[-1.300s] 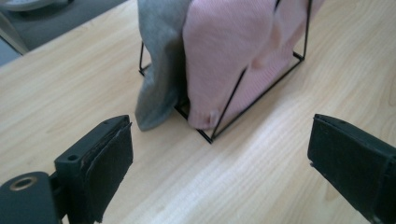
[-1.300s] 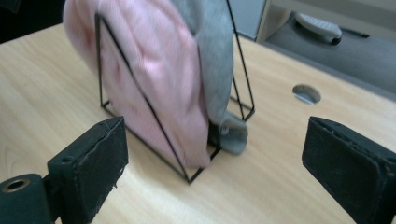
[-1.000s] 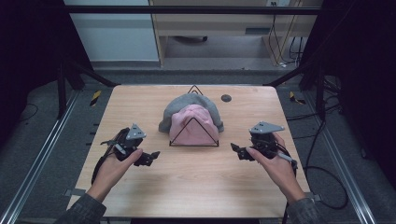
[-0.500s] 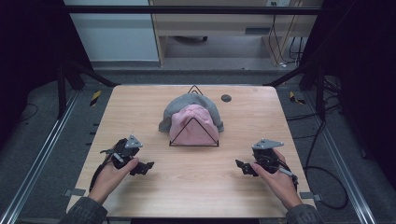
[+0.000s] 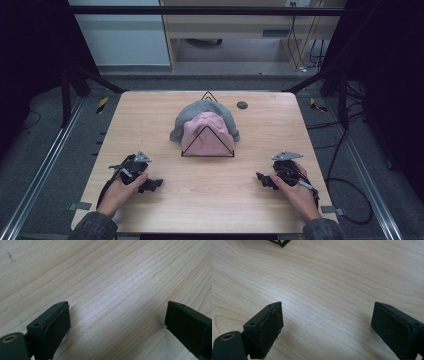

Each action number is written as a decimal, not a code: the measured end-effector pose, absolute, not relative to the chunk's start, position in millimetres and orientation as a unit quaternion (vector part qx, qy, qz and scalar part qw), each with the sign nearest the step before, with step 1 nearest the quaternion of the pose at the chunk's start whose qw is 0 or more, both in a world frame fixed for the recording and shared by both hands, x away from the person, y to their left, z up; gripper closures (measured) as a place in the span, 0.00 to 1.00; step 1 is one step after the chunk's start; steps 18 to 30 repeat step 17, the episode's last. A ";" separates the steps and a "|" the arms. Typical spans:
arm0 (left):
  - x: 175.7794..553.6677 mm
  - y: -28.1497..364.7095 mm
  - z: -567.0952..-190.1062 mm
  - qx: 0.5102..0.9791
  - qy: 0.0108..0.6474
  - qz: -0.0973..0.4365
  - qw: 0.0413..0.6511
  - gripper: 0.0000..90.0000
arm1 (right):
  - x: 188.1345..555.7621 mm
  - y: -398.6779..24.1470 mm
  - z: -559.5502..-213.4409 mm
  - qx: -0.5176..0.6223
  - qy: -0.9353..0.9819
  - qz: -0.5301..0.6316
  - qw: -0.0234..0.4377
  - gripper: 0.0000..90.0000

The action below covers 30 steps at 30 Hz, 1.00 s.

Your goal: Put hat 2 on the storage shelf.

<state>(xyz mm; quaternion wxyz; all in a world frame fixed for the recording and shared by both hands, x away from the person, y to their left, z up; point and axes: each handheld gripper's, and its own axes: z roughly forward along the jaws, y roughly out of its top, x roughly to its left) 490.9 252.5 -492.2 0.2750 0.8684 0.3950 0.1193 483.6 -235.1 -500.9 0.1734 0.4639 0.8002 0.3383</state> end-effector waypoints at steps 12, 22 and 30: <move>486.6 250.4 -497.7 0.869 0.383 0.135 0.283 0.00 | 478.9 -228.2 -512.6 0.449 0.802 0.343 0.195 0.03; 486.6 250.3 -497.6 0.870 0.382 0.132 0.283 0.00 | 477.4 -227.1 -512.6 0.453 0.799 0.342 0.197 0.03; 486.6 250.3 -497.6 0.870 0.382 0.132 0.283 0.00 | 477.4 -227.1 -512.6 0.453 0.799 0.342 0.197 0.03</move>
